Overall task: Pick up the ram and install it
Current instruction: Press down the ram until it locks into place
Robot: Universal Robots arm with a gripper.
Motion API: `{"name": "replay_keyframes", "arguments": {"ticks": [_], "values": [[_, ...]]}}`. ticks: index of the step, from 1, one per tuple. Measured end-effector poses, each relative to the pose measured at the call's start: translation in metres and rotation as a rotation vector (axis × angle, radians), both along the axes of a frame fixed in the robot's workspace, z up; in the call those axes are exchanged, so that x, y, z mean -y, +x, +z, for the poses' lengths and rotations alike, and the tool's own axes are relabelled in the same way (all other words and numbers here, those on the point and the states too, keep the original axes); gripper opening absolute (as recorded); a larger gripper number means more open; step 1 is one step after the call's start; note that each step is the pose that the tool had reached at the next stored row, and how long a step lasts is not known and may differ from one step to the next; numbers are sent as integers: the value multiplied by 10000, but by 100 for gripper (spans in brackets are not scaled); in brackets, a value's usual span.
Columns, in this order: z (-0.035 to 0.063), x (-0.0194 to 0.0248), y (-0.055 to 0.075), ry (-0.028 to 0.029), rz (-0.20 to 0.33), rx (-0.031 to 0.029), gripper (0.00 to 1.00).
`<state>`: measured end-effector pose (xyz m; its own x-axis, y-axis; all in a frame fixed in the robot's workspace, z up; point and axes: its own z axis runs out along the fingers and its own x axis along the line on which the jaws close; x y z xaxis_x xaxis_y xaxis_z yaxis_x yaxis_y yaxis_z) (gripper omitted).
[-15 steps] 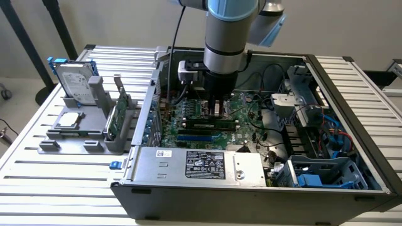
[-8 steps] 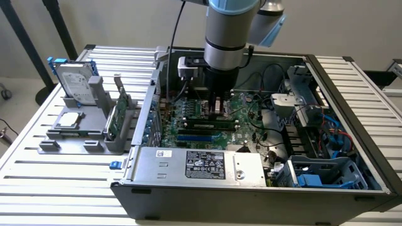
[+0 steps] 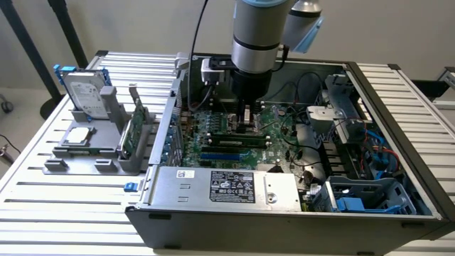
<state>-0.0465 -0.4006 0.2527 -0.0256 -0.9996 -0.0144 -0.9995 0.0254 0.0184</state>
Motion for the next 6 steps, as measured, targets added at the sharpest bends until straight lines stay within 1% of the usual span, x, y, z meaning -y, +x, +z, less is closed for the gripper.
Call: {"name": "replay_keyframes", "arguments": {"ticks": [6], "values": [[0,0,0,-1,1,0,11]]}}
